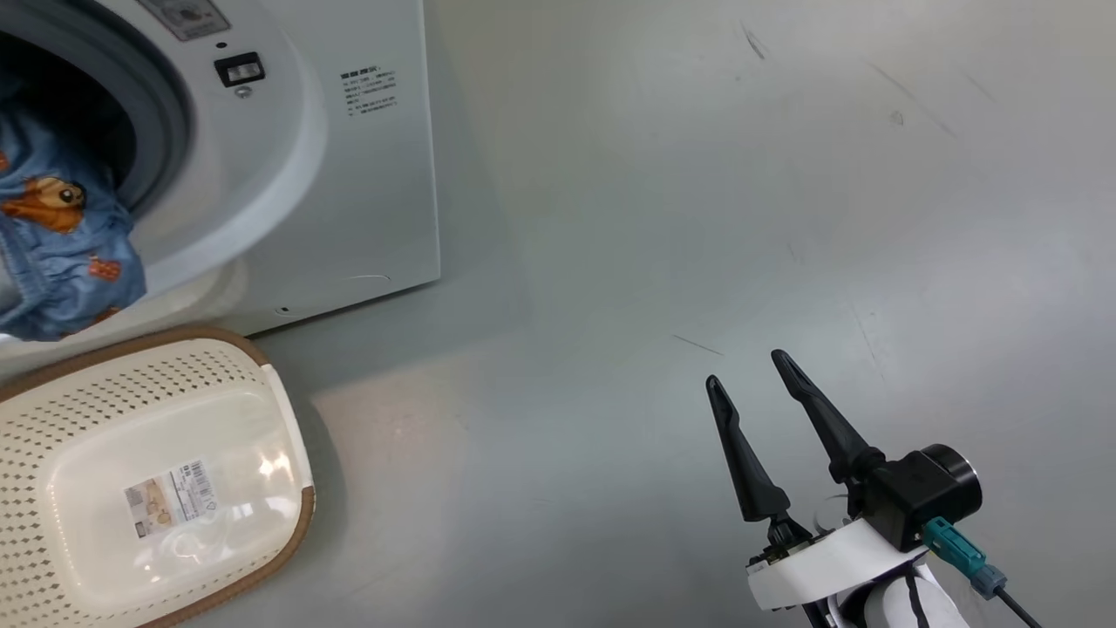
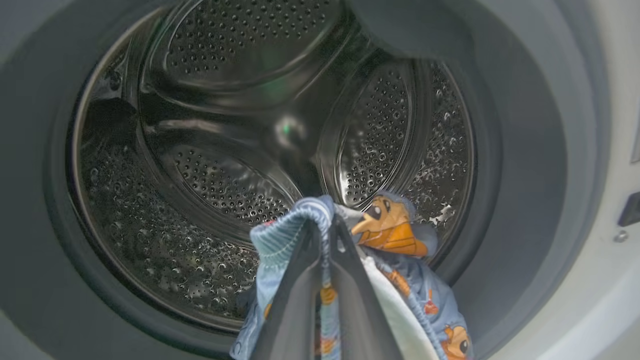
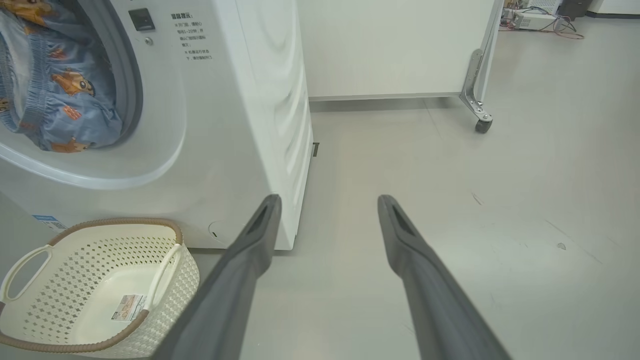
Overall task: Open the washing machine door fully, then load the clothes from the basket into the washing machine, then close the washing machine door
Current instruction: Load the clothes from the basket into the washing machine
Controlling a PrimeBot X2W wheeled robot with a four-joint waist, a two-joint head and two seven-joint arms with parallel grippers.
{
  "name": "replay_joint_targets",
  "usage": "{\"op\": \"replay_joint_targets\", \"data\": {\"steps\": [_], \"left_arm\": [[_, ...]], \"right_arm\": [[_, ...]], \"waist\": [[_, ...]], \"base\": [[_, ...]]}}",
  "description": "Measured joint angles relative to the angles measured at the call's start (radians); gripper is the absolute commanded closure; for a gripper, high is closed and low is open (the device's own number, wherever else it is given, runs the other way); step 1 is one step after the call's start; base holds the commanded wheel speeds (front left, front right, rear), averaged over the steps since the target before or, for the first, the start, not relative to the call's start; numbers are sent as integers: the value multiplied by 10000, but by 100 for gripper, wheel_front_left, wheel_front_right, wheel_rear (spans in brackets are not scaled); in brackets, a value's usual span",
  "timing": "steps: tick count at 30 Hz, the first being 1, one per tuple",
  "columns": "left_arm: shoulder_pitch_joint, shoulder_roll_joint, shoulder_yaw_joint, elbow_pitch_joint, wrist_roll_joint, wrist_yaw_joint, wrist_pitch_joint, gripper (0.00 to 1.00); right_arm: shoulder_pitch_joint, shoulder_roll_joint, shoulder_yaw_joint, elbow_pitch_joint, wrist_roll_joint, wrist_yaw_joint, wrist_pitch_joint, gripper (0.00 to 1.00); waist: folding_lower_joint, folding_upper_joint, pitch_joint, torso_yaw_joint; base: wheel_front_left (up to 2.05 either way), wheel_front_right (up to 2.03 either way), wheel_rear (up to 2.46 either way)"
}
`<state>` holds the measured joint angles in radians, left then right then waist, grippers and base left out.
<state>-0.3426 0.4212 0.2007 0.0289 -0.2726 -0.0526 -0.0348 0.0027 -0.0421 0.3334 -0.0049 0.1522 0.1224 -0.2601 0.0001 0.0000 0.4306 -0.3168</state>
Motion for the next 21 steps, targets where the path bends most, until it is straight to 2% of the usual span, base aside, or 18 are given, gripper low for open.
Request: {"op": "replay_joint_targets", "data": {"steps": [12,21], "left_arm": [[-2056,819,123,1565,136,-2,148,100],[-3405,1185,117,2617,433,-6,-190,100]], "right_arm": [[-223,15,105,-121,148,-10,0,0],[-264,25,140,-113,33,-12,0,0]], "waist": [[0,0,1231,-501],[1,0,1971,-617]], "base": [[0,0,0],[0,0,0]]}}
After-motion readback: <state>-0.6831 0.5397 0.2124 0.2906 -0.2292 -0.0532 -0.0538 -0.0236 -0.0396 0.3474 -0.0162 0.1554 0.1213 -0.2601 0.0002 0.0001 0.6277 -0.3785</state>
